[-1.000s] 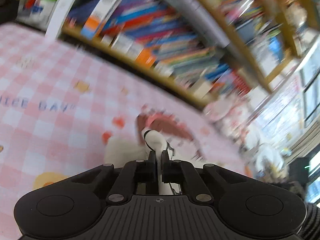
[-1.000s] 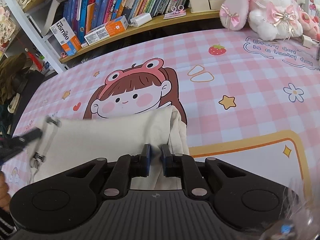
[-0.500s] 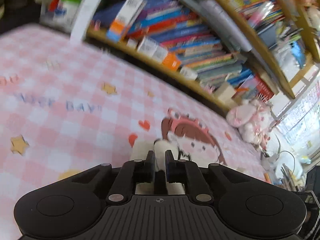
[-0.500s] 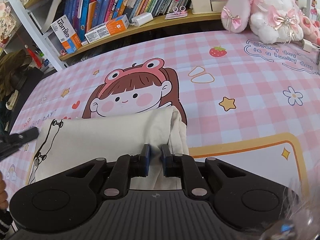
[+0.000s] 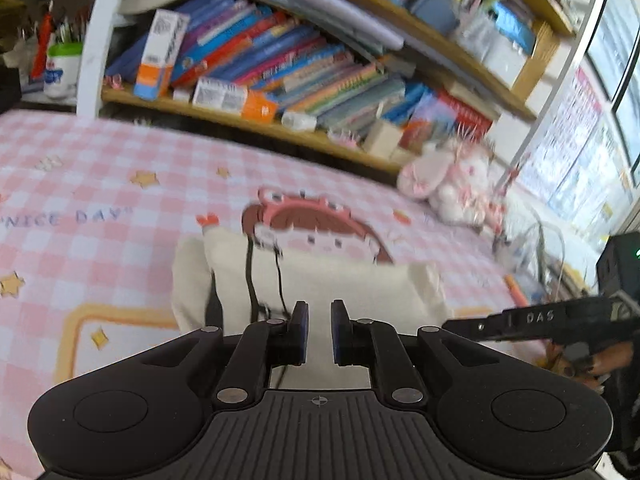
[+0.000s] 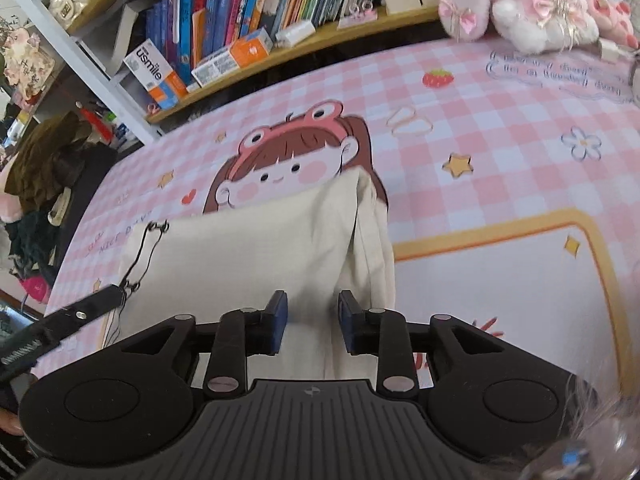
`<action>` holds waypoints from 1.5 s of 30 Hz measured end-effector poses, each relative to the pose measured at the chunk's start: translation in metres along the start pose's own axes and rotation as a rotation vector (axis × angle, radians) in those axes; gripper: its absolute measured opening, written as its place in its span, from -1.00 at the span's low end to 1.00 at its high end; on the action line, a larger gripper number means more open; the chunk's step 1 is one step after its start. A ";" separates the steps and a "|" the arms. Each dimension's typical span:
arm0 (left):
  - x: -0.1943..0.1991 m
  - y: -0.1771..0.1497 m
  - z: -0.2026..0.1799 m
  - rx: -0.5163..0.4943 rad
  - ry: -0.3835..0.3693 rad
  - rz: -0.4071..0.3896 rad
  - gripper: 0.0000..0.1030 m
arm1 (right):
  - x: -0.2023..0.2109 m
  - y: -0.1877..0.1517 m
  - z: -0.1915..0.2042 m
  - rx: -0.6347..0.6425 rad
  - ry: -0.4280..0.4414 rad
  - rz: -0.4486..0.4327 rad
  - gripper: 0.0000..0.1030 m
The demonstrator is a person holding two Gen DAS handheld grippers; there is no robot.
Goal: Fold clothes
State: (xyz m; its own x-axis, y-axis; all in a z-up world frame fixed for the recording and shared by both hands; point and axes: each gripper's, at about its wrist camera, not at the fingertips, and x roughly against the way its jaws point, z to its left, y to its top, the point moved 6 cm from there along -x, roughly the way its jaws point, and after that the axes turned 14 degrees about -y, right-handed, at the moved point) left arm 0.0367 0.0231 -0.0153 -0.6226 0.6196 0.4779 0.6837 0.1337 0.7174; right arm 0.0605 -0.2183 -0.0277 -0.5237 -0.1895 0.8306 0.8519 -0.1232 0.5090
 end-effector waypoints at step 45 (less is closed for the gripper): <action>0.031 -0.012 0.020 0.152 0.206 -0.066 0.19 | 0.023 -0.021 -0.011 0.061 -0.044 -0.103 -0.58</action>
State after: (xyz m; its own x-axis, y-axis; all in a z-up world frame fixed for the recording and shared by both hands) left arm 0.0172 0.0562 -0.0194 -0.7217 0.4369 0.5369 0.6784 0.2928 0.6738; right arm 0.0305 -0.2309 -0.0221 -0.6091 -0.1361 0.7813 0.7928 -0.0806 0.6041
